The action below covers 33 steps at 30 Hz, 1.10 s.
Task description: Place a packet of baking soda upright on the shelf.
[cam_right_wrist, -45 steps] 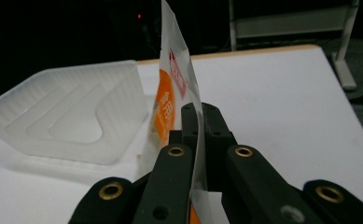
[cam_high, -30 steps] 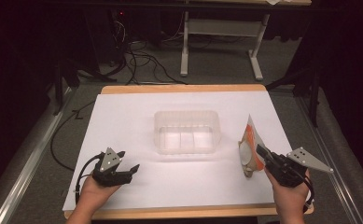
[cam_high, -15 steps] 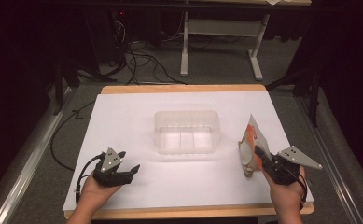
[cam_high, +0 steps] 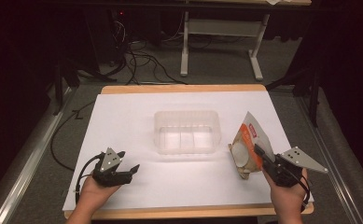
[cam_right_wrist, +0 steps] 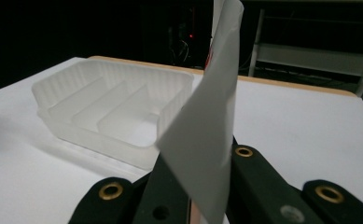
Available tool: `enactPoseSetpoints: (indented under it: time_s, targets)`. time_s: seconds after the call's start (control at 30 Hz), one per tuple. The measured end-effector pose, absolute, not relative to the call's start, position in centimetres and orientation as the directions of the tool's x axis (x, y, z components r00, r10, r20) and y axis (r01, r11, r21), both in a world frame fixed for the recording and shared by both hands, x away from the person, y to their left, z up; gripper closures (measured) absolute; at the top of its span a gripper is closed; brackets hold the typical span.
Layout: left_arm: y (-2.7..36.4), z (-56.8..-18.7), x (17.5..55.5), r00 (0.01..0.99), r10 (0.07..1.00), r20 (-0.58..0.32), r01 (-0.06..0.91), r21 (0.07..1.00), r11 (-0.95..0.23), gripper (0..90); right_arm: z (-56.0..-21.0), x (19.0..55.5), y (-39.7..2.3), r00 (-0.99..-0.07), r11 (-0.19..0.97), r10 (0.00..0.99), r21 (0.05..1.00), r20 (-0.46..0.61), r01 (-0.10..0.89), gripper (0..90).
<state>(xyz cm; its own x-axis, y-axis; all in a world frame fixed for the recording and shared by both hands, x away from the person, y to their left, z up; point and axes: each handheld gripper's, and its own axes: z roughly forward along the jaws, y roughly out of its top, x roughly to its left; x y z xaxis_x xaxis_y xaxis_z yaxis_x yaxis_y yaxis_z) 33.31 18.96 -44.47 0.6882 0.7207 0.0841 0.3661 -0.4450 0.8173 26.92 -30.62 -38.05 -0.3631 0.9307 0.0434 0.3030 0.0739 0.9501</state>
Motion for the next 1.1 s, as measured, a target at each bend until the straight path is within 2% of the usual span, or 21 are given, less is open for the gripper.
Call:
enactPoseSetpoints:
  time_s: [0.67, 1.1]
  targets:
    - [19.5, -44.3, 33.3, 0.683, 0.727, 0.076, 0.363, 0.828, -0.428, 27.9, -33.4, 26.4, -27.6, -0.431, 0.039, 0.901, 0.982, 0.045, 0.184, 90.0]
    - [19.7, -44.1, 33.1, 0.682, 0.728, 0.076, 0.355, 0.835, -0.42, 27.9, -30.6, 27.8, -23.3, -0.481, -0.001, 0.876, 0.997, 0.04, 0.082, 90.0]
